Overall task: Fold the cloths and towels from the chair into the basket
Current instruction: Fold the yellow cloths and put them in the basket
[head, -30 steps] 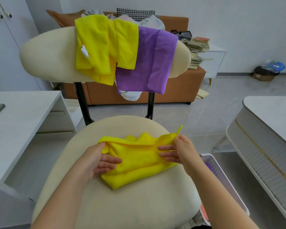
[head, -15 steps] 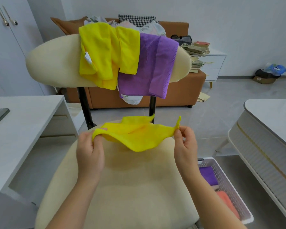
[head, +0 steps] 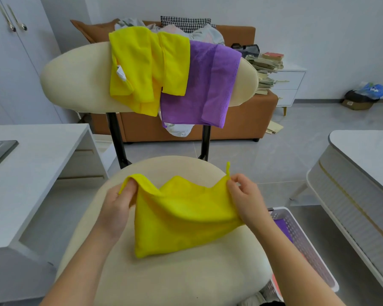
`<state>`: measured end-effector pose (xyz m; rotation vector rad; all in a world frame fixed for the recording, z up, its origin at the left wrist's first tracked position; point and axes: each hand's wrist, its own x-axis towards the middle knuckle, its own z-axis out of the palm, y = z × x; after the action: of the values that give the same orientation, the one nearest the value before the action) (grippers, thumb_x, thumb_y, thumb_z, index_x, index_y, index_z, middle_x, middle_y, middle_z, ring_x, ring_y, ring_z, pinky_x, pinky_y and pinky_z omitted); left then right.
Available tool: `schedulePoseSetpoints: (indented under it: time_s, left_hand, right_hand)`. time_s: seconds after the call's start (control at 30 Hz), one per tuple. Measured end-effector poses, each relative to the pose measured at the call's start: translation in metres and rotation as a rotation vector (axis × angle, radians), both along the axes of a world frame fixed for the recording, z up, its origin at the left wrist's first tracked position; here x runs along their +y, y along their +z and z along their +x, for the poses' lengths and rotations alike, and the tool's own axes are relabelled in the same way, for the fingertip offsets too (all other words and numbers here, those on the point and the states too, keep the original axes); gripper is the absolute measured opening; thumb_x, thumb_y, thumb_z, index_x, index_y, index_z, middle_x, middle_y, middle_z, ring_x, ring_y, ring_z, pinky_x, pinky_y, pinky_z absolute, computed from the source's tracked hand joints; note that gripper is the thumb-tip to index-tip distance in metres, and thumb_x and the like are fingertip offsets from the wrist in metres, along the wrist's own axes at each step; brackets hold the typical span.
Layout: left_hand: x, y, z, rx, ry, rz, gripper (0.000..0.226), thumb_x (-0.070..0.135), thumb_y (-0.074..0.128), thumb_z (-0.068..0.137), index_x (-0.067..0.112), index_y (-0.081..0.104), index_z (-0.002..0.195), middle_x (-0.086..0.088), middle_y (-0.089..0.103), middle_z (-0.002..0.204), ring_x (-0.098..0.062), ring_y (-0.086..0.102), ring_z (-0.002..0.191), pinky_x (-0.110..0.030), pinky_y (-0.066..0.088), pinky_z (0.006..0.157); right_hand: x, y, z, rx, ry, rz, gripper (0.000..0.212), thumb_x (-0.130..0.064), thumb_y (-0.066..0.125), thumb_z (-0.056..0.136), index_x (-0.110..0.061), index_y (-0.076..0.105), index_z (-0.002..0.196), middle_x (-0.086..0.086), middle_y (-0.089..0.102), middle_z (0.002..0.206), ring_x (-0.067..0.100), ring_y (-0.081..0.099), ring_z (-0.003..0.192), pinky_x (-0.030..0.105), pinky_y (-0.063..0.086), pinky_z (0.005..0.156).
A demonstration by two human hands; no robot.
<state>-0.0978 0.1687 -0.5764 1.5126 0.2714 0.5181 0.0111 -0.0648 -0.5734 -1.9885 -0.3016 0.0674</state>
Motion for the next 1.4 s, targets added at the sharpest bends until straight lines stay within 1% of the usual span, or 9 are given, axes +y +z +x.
schedulePoseSetpoints:
  time_s: [0.1, 0.23, 0.4, 0.53, 0.8, 0.93, 1.07, 1.23, 1.4]
  left_hand:
    - [-0.013, -0.006, 0.002, 0.25, -0.165, 0.202, 0.042, 0.051, 0.054, 0.088, 0.016, 0.061, 0.066, 0.006, 0.061, 0.057, -0.007, 0.055, 0.059, -0.02, 0.043, 0.057]
    - [-0.024, -0.021, 0.006, 0.292, -0.18, 0.947, 0.052, 0.063, 0.034, 0.078, 0.025, 0.068, 0.087, 0.013, 0.057, 0.107, -0.011, 0.056, 0.083, -0.033, 0.045, 0.074]
    - [-0.039, -0.035, 0.028, 0.408, -0.265, 1.126, 0.027, 0.043, 0.043, 0.094, 0.026, 0.063, 0.095, 0.02, 0.015, 0.154, -0.016, 0.054, 0.111, -0.03, 0.045, 0.079]
    - [-0.038, -0.05, 0.041, 0.38, -0.179, 1.06, 0.048, 0.041, 0.029, 0.088, 0.01, 0.062, 0.102, -0.004, 0.056, 0.119, -0.025, 0.055, 0.107, -0.034, 0.043, 0.085]
    - [-0.027, -0.013, 0.026, -0.101, 0.382, 0.799, 0.027, 0.016, 0.042, 0.091, 0.0, 0.064, 0.092, -0.004, 0.055, 0.095, -0.014, 0.05, 0.09, -0.007, 0.034, 0.083]
    - [-0.006, -0.007, 0.019, 0.194, 0.54, 0.594, 0.018, 0.008, 0.044, 0.095, -0.001, 0.059, 0.091, -0.013, 0.054, 0.094, -0.025, 0.048, 0.084, -0.028, 0.033, 0.072]
    - [-0.001, -0.005, 0.014, 0.224, 0.407, 0.45, 0.026, 0.015, 0.039, 0.096, 0.005, 0.048, 0.074, -0.005, 0.046, 0.068, -0.022, 0.041, 0.067, -0.036, 0.03, 0.059]
    - [-0.003, -0.002, 0.01, 0.178, 0.132, 0.384, 0.027, 0.031, 0.041, 0.09, 0.013, 0.058, 0.079, 0.003, 0.059, 0.074, -0.008, 0.05, 0.07, -0.026, 0.039, 0.066]
    - [0.006, 0.003, -0.007, 0.788, -0.562, 0.342, 0.019, 0.022, 0.054, 0.094, 0.01, 0.067, 0.089, -0.001, 0.071, 0.08, -0.011, 0.065, 0.071, -0.021, 0.049, 0.062]
  right_hand:
    - [0.001, -0.01, 0.001, 0.093, 0.146, -0.287, 0.024, -0.013, 0.046, 0.094, -0.021, 0.05, 0.072, -0.004, 0.05, 0.07, 0.014, 0.047, 0.069, 0.026, 0.038, 0.063]
    - [0.002, -0.019, 0.0, -0.012, 0.191, -0.469, 0.013, -0.02, 0.051, 0.093, -0.024, 0.053, 0.081, -0.001, 0.053, 0.096, 0.018, 0.05, 0.085, 0.028, 0.037, 0.075]
    - [0.009, -0.024, -0.003, -0.041, 0.231, -0.489, 0.015, -0.022, 0.055, 0.091, -0.026, 0.056, 0.077, -0.002, 0.056, 0.099, 0.012, 0.047, 0.087, 0.022, 0.033, 0.072]
    - [0.01, -0.029, 0.0, -0.046, 0.185, -0.509, 0.016, -0.023, 0.053, 0.093, -0.014, 0.066, 0.096, 0.001, 0.056, 0.097, 0.013, 0.047, 0.083, 0.022, 0.032, 0.07]
    - [0.006, -0.005, -0.001, -0.328, -0.129, 0.027, 0.011, -0.01, 0.06, 0.089, -0.014, 0.062, 0.08, -0.005, 0.058, 0.076, 0.003, 0.051, 0.071, 0.011, 0.036, 0.061]
    - [-0.003, -0.006, 0.004, -0.053, -0.146, -0.139, 0.013, -0.015, 0.052, 0.092, -0.016, 0.062, 0.082, -0.006, 0.057, 0.076, 0.013, 0.05, 0.073, 0.025, 0.036, 0.06]
    - [-0.003, -0.009, 0.002, -0.075, -0.153, -0.26, 0.011, -0.02, 0.051, 0.092, -0.019, 0.058, 0.085, -0.003, 0.056, 0.091, 0.017, 0.048, 0.082, 0.029, 0.032, 0.067]
    - [-0.004, -0.001, -0.002, -0.069, -0.051, -0.351, 0.015, -0.019, 0.043, 0.097, -0.011, 0.056, 0.096, 0.009, 0.061, 0.092, 0.031, 0.054, 0.087, 0.037, 0.041, 0.074]
    - [-0.016, 0.005, 0.002, 0.199, 0.237, -0.615, 0.019, -0.014, 0.039, 0.096, -0.01, 0.056, 0.087, 0.005, 0.053, 0.098, 0.023, 0.049, 0.09, 0.028, 0.033, 0.07]
